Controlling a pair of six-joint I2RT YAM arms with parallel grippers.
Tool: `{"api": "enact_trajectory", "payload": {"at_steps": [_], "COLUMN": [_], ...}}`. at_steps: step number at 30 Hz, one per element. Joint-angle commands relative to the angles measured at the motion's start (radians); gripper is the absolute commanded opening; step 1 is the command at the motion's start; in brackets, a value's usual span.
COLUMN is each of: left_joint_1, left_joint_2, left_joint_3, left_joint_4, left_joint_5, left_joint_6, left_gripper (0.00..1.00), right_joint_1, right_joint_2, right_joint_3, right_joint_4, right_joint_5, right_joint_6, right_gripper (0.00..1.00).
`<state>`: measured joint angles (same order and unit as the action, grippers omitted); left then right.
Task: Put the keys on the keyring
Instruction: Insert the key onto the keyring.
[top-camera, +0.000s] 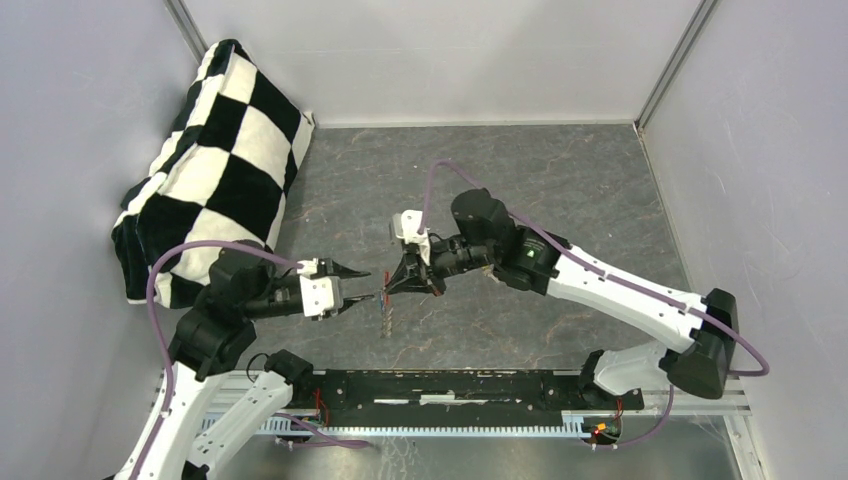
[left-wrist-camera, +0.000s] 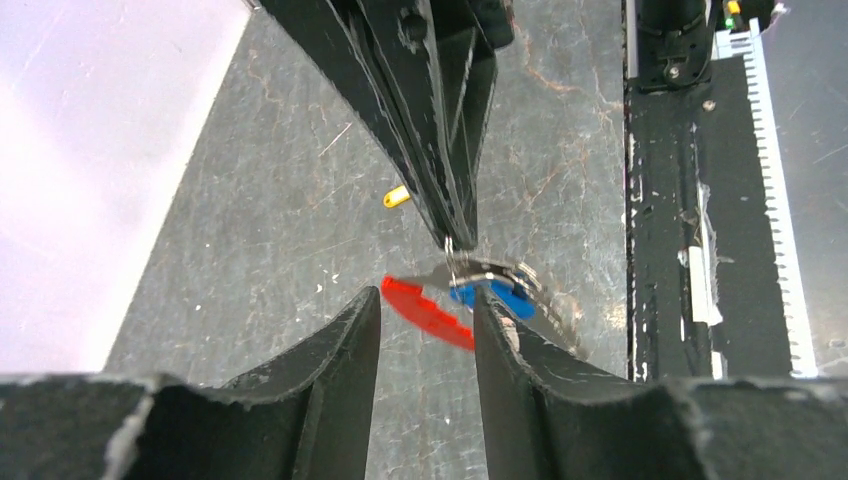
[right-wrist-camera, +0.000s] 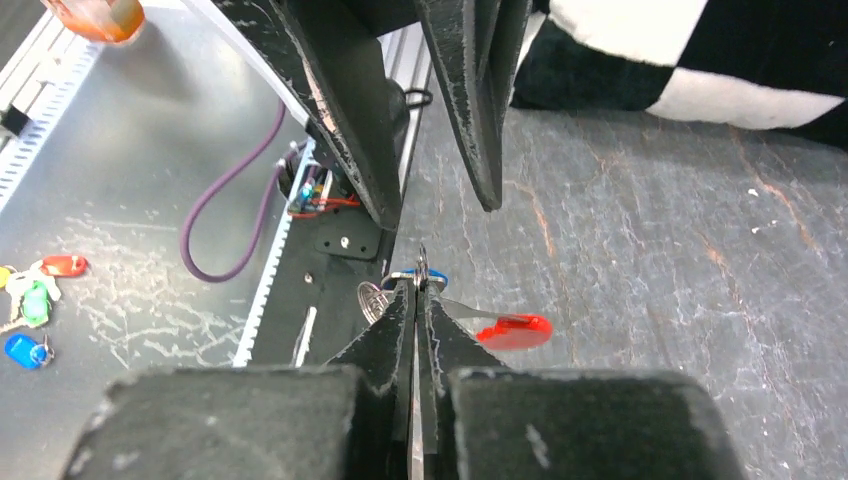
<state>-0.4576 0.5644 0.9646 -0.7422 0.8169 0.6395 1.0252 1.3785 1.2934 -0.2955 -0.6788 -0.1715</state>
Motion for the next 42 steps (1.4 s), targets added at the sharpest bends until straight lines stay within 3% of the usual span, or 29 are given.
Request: {"api": "enact_trajectory", "payload": {"at_steps": [1,10,16,22,30,42], "left_joint_1": [-0.001,-0.001,-0.001,-0.001,-0.001,-0.001], "left_joint_2": [-0.026,-0.028,-0.040,-0.049,-0.046,-0.033], "left_joint_3": [0.038,0.050,0.069,0.074,0.051,0.070], "left_joint_4": [-0.073,0.016,0.065,0.071,0.034,-0.041], "left_joint_5": [-0.031,0.004,-0.007,0.014,0.044,0.031], "left_joint_6": [0.109,0.057,0.055,0.067,0.075,0.212], "left_gripper": [0.46,0.48,0.46,0.35,0.17,0.12], "right_joint_1": [-0.020,-0.027,-0.027,-0.027,-0.030,-0.041], "right_joint_2": [-0.104,-0.098,-0.091,-0.076,-0.081,-0.089], "right_joint_3": [-0.098,-0.169,-0.166,-0.165,-0.201,-0.315], "right_joint_4": [0.374,0.570,0.582,0.593,0.729,1.056], "right_joint_5": [-0.074,-0.140,-0.145,-0.145,-0.129,-0.045], "right_joint_6": [0.156,0.292,0.305,0.318,0.410,0.645], "right_gripper": [0.00,0.00,0.00,0.00,0.00,0.00]}}
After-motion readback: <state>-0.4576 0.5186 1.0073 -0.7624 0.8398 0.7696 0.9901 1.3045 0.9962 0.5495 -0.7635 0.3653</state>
